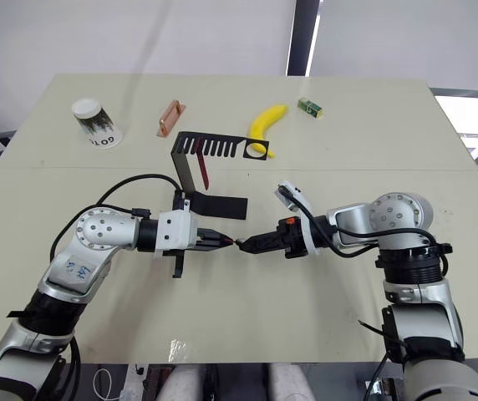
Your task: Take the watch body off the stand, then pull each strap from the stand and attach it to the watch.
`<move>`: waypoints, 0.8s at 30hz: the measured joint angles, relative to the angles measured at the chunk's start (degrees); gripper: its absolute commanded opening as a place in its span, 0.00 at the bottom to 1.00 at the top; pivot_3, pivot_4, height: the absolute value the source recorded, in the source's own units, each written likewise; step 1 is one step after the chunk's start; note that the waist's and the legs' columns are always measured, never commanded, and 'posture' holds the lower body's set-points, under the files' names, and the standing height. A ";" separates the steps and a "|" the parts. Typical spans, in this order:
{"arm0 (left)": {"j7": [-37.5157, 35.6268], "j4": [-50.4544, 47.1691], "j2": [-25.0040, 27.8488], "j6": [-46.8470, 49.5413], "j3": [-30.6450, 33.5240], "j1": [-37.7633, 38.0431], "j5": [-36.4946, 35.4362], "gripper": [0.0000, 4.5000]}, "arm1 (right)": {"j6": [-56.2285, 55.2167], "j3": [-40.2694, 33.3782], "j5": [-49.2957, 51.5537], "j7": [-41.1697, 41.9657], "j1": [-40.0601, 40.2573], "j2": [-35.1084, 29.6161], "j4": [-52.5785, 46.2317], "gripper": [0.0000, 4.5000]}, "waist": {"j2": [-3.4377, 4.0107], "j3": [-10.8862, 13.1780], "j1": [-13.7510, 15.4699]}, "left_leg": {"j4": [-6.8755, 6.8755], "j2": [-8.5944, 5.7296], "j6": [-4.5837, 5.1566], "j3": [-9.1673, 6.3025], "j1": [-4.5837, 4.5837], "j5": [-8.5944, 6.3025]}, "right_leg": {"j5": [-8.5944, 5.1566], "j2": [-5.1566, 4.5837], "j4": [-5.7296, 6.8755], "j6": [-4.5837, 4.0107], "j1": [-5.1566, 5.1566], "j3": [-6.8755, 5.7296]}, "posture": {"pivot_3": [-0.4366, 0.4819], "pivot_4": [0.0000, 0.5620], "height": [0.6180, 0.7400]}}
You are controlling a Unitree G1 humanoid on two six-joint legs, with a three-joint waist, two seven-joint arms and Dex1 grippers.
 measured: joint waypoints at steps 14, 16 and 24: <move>0.61 0.12 -0.72 0.32 -0.08 0.00 0.74 0.00 | 0.00 -0.11 1.24 -1.95 0.00 0.10 0.54 0.34 | 0.00 0.00 -0.01 | 0.01 0.00 0.00 0.00 0.00 0.00 | 0.00 0.00 0.01 0.00 0.00 0.00 | 0.48 0.27 1.00; 0.61 0.11 -0.72 0.46 -0.08 0.01 0.74 0.00 | 0.00 -0.11 1.38 -2.20 0.00 0.12 0.61 0.34 | 0.00 0.00 -0.01 | 0.01 0.00 0.00 0.00 0.00 0.00 | 0.00 0.00 0.01 0.00 0.00 0.00 | 0.48 0.27 1.00; 0.59 0.09 -0.68 0.54 -0.36 0.23 0.75 0.00 | 0.00 -0.15 2.57 -3.35 -0.01 0.21 1.54 0.34 | 0.00 0.00 -0.01 | 0.01 0.00 0.00 0.00 0.00 0.00 | 0.00 0.00 0.01 0.00 0.00 0.00 | 0.48 0.27 1.00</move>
